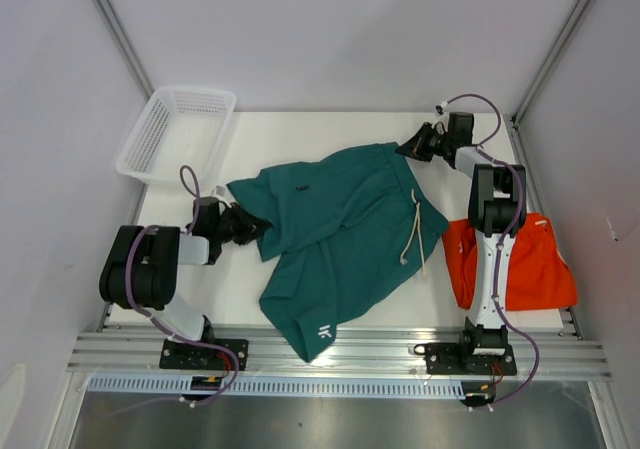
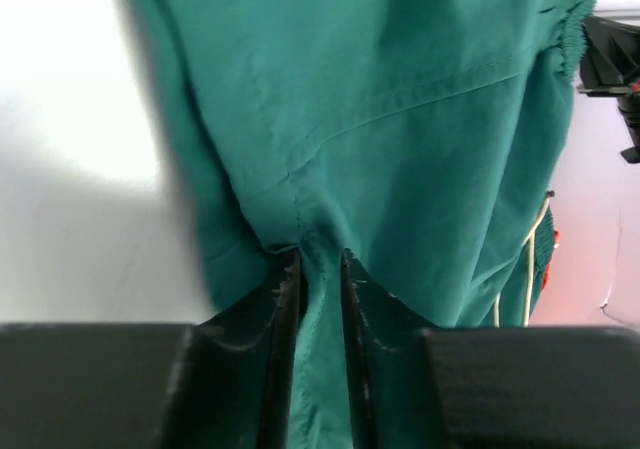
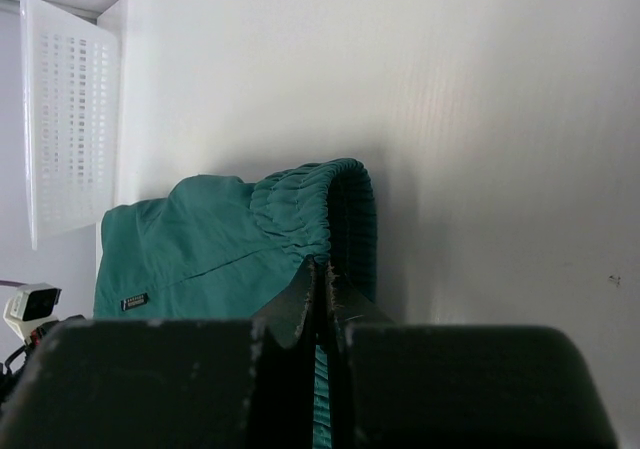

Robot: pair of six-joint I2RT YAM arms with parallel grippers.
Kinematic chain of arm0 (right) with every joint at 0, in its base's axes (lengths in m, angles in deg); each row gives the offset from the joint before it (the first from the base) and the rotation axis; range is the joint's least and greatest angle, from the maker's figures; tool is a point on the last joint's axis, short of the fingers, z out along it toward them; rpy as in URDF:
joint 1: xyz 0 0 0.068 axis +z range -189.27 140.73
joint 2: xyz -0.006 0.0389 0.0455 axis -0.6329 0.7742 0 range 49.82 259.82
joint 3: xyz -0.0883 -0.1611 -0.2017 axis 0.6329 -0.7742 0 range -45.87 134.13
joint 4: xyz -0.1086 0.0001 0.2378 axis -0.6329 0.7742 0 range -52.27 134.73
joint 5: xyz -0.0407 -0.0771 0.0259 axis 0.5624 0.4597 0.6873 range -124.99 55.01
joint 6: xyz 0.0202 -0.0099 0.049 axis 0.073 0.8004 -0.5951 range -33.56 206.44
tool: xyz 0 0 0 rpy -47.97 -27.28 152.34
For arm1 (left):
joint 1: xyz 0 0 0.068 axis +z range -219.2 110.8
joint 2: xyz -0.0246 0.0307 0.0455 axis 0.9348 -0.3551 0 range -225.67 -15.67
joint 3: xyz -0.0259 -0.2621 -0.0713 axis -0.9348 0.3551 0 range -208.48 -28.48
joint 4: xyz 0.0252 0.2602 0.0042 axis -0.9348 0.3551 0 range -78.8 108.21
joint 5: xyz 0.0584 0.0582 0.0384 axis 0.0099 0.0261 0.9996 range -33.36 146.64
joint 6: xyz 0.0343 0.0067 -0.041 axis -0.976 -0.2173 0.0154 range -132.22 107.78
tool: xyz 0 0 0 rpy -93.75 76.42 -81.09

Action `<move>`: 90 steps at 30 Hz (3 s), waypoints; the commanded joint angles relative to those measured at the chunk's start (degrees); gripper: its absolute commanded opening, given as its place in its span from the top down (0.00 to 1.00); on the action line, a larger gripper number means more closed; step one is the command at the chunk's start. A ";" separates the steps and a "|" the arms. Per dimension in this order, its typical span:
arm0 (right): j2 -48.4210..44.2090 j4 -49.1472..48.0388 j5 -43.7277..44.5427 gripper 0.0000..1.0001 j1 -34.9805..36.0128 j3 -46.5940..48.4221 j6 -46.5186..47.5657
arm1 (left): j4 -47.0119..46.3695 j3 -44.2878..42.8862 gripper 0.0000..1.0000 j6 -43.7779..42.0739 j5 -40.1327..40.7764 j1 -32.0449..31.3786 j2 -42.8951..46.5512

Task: Fold and stack the shorts
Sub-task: Flatten the shorts out

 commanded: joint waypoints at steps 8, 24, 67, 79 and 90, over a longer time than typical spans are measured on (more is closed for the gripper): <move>0.90 -1.82 -1.12 1.00 -0.10 0.84 -0.36 | -2.36 -5.79 1.00 -1.91 6.89 -0.41 1.50; -3.05 -23.17 -5.69 1.00 -2.39 -9.97 -11.87 | 5.75 -8.78 1.00 -11.32 15.25 5.56 16.36; -1.38 -21.86 -5.78 1.00 -2.30 -8.56 -12.05 | -11.47 -15.19 0.76 0.71 -2.86 5.48 -11.15; -1.12 -21.24 -5.69 1.00 -2.21 -8.30 -11.79 | -14.55 -14.40 1.00 -0.16 -3.74 6.18 -7.29; -6.47 -22.46 -8.32 1.00 -3.18 -10.66 -13.54 | -8.58 -13.52 1.00 -2.53 -3.04 13.21 5.96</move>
